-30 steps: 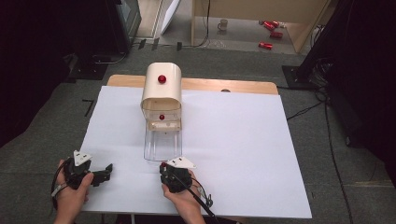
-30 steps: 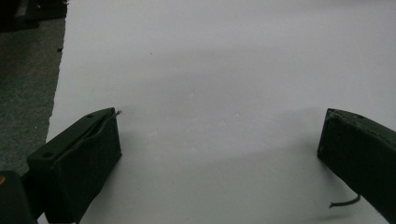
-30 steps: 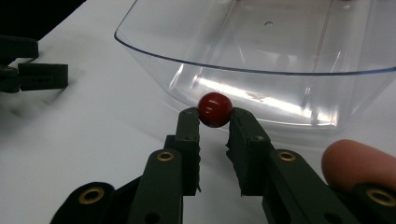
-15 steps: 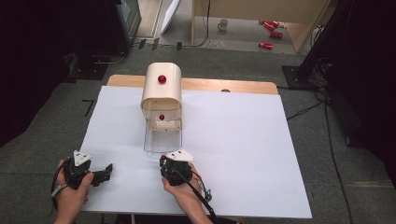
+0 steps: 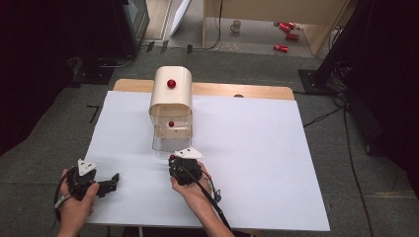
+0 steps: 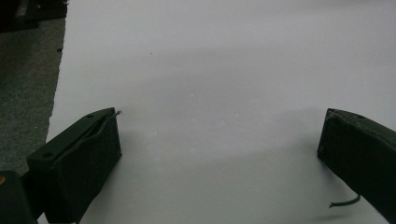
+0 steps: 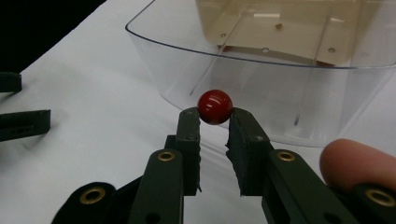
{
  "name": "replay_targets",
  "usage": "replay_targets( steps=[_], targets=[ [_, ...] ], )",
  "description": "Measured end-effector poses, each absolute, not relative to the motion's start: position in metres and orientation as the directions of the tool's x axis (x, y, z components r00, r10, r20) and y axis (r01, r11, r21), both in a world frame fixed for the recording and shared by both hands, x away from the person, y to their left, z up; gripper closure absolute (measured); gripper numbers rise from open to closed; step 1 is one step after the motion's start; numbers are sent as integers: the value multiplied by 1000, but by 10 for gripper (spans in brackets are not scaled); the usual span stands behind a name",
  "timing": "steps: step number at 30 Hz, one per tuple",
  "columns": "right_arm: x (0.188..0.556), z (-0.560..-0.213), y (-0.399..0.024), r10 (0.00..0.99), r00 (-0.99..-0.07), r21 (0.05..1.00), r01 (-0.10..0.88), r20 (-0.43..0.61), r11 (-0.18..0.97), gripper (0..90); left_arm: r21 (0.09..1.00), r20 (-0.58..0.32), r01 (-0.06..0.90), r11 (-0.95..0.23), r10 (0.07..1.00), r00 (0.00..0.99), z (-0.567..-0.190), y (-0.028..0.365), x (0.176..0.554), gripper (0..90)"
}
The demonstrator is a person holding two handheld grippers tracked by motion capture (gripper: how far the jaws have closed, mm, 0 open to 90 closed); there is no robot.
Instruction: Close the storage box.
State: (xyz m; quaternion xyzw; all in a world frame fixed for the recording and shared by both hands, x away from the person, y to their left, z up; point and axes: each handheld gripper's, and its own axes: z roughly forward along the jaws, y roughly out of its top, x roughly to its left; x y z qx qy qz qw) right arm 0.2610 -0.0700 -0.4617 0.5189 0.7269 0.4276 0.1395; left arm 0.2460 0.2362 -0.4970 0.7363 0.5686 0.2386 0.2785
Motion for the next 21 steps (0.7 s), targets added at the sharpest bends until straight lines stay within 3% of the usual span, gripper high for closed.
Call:
replay_targets(
  steps=[21],
  targets=[
    [292,-457,-64,892,-402,770,629,208,104,758,682,33,704,-196,971,238,-497,236,246,0]
  ],
)
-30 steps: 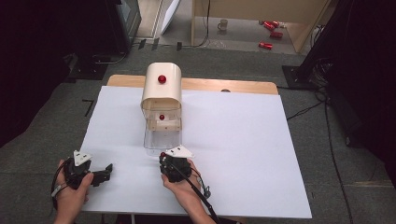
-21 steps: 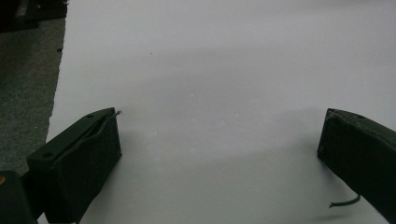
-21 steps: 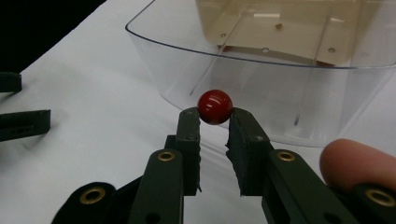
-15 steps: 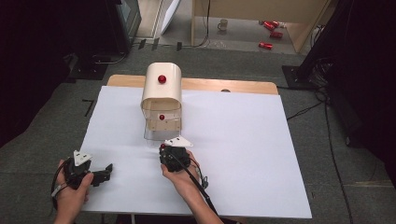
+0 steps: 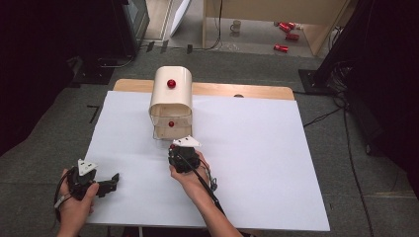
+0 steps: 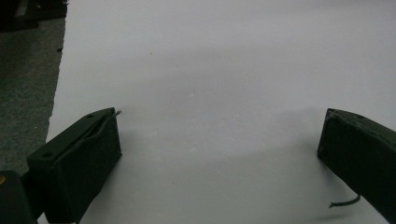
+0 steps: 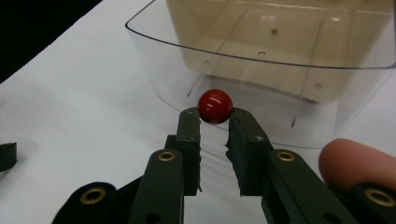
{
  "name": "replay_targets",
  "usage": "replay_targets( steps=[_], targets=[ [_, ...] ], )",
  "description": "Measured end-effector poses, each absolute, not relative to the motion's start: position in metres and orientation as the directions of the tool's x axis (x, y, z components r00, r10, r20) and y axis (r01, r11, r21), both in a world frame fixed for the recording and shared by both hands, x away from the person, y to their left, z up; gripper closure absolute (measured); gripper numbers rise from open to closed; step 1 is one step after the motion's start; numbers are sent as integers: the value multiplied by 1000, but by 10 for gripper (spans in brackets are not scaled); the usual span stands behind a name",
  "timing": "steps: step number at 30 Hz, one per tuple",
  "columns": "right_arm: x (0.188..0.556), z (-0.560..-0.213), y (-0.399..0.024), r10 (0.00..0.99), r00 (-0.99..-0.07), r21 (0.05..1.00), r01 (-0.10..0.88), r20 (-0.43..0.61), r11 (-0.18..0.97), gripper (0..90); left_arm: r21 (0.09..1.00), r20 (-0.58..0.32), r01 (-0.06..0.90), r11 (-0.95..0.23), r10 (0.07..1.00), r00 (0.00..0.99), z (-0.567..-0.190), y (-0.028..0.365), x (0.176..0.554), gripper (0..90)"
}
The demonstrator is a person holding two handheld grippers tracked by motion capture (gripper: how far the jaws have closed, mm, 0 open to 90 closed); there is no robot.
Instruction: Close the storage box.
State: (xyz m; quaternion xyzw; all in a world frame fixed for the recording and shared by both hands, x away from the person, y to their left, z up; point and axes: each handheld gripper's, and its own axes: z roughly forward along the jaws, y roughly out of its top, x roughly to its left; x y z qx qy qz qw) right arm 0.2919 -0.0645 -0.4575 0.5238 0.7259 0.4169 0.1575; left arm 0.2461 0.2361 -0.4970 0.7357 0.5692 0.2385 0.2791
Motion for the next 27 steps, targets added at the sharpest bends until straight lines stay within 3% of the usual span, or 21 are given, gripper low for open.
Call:
replay_targets(
  steps=[27],
  targets=[
    [322,-463,-60,908,-381,778,619,173,112,759,681,35,705,-199,970,240,-497,236,246,0]
  ],
)
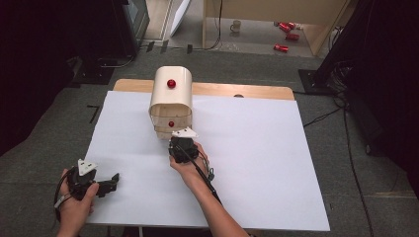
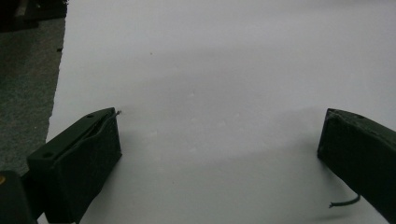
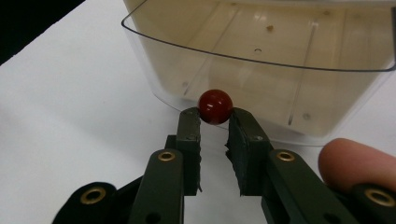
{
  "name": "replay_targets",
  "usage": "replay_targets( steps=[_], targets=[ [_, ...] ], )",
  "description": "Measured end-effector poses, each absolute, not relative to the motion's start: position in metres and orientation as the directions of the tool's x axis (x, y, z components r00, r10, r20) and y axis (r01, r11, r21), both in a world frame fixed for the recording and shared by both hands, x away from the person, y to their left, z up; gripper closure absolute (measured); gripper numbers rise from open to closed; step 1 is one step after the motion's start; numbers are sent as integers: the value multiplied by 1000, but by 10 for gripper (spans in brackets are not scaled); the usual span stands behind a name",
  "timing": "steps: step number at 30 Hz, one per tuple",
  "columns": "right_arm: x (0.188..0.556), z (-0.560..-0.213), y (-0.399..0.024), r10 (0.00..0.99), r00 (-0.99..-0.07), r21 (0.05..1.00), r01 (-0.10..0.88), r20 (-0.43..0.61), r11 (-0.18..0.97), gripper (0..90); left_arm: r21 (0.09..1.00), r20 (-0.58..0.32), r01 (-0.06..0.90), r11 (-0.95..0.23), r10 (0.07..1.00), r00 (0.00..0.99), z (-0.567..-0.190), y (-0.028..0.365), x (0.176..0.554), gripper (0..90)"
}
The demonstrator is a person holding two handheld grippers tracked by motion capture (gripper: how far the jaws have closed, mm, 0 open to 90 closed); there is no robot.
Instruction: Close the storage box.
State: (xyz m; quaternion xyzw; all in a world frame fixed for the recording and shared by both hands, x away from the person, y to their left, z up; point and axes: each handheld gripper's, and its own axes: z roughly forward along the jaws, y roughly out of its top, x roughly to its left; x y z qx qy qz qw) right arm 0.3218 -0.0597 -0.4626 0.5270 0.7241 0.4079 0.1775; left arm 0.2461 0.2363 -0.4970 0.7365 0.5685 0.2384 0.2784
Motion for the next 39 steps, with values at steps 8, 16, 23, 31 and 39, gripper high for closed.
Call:
replay_targets(
  steps=[8,16,23,31,39],
  targets=[
    [327,-467,-59,911,-380,777,618,162,120,759,681,34,705,-198,970,240,-497,236,246,0],
    [329,-469,-60,908,-386,782,612,161,121,757,681,34,705,-198,970,240,-497,236,246,0],
    [329,-469,-65,875,-438,777,617,207,125,438,682,34,704,-198,970,240,-497,236,246,0],
    [322,-459,-82,868,-461,769,617,185,163,25,681,35,705,-199,970,240,-497,236,246,0],
    [314,-453,-109,878,-445,766,622,176,162,15,681,35,705,-199,970,240,-497,236,246,0]
  ],
)
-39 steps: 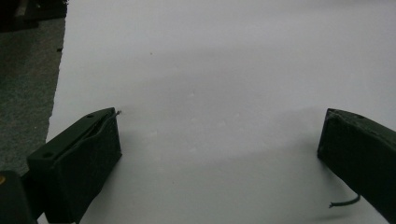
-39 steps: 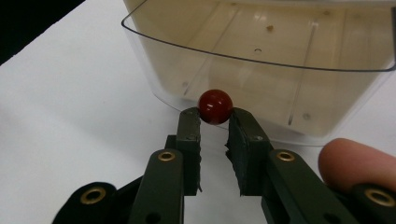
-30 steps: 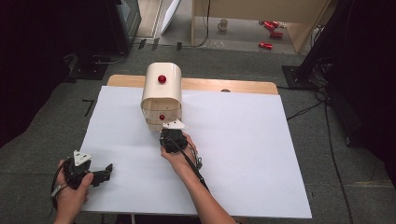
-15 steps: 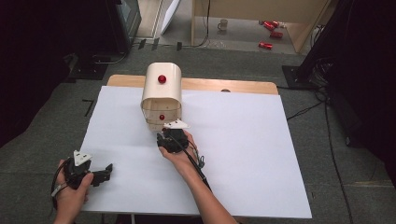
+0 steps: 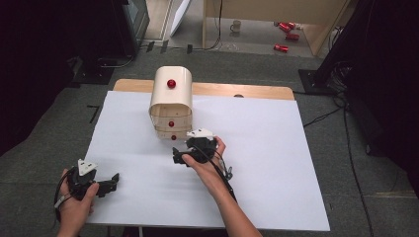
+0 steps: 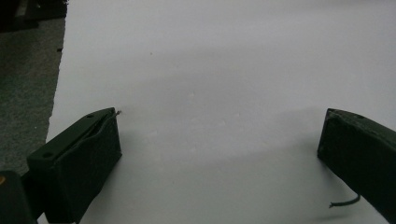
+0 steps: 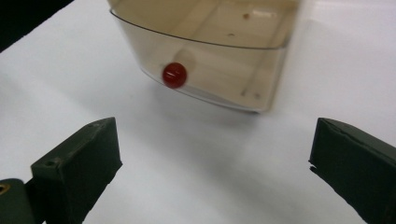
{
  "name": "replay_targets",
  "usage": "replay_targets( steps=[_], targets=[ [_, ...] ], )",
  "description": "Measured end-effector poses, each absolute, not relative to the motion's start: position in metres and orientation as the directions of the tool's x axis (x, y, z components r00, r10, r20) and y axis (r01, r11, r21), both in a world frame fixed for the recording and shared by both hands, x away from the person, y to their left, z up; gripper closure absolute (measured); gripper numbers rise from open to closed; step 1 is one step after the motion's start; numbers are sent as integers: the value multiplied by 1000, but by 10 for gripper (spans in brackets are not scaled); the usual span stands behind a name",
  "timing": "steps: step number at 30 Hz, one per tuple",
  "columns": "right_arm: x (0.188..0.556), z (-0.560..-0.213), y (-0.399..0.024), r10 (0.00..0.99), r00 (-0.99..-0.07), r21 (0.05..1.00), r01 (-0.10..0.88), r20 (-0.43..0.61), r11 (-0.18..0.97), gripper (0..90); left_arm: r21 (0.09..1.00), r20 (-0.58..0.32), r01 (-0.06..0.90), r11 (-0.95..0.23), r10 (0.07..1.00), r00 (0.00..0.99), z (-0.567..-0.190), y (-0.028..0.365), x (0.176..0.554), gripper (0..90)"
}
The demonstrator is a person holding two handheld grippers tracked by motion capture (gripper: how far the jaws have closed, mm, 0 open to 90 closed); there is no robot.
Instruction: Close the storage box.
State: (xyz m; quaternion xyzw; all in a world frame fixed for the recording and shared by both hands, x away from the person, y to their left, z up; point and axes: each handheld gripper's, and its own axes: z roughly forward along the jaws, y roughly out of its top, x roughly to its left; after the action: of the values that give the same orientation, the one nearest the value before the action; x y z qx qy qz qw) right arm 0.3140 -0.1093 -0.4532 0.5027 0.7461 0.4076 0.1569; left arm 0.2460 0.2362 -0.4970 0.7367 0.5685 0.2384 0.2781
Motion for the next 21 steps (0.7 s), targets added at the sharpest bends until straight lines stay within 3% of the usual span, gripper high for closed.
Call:
replay_targets(
  steps=[21],
  targets=[
    [287,-460,-195,919,-359,755,645,163,118,15,682,34,704,-197,971,238,-497,236,246,0]
  ],
)
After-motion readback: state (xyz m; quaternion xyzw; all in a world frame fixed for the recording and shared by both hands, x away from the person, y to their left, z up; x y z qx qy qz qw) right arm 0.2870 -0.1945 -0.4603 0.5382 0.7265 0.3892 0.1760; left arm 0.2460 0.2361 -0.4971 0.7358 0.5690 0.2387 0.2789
